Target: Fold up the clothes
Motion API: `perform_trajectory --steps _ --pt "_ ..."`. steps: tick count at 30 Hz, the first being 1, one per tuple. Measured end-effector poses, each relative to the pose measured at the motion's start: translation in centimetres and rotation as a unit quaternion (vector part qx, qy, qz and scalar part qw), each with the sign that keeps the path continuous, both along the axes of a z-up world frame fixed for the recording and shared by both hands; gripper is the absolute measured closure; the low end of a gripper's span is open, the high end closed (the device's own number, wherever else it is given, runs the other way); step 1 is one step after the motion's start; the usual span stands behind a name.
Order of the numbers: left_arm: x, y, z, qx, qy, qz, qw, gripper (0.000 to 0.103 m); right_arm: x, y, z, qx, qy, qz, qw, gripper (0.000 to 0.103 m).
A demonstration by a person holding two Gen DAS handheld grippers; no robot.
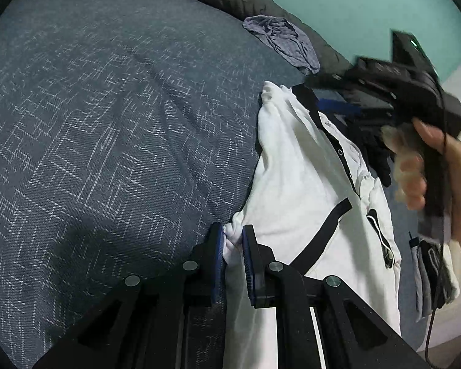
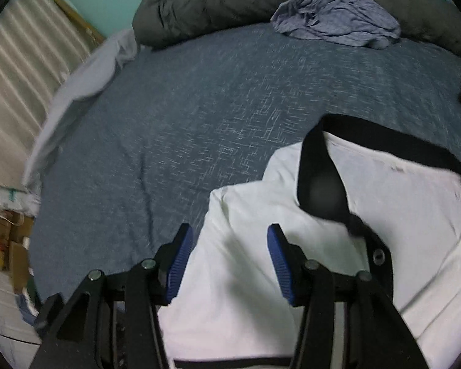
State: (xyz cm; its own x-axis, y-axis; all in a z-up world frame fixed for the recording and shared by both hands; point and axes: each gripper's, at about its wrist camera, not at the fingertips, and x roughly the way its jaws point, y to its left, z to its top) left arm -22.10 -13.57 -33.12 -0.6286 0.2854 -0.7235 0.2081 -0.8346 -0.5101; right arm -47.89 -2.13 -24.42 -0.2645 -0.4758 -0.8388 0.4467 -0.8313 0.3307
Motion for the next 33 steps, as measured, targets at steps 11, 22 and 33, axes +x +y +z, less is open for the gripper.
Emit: perform_trajectory --steps 11,22,33 --pt "0.0 -0.1 0.0 -0.001 -0.001 -0.010 1.0000 0.089 -1.1 -5.5 -2.0 0.064 0.009 0.057 0.996 0.086" --pt "0.1 -0.1 -0.1 0.000 -0.002 -0.009 1.0000 0.089 -2.2 -4.8 -1.5 0.073 0.041 0.013 0.996 0.102" --pt "0.6 -0.4 -0.3 0.008 -0.003 -0.009 0.9999 0.089 -4.1 -3.0 -2.8 0.049 0.026 -0.049 0.997 0.102"
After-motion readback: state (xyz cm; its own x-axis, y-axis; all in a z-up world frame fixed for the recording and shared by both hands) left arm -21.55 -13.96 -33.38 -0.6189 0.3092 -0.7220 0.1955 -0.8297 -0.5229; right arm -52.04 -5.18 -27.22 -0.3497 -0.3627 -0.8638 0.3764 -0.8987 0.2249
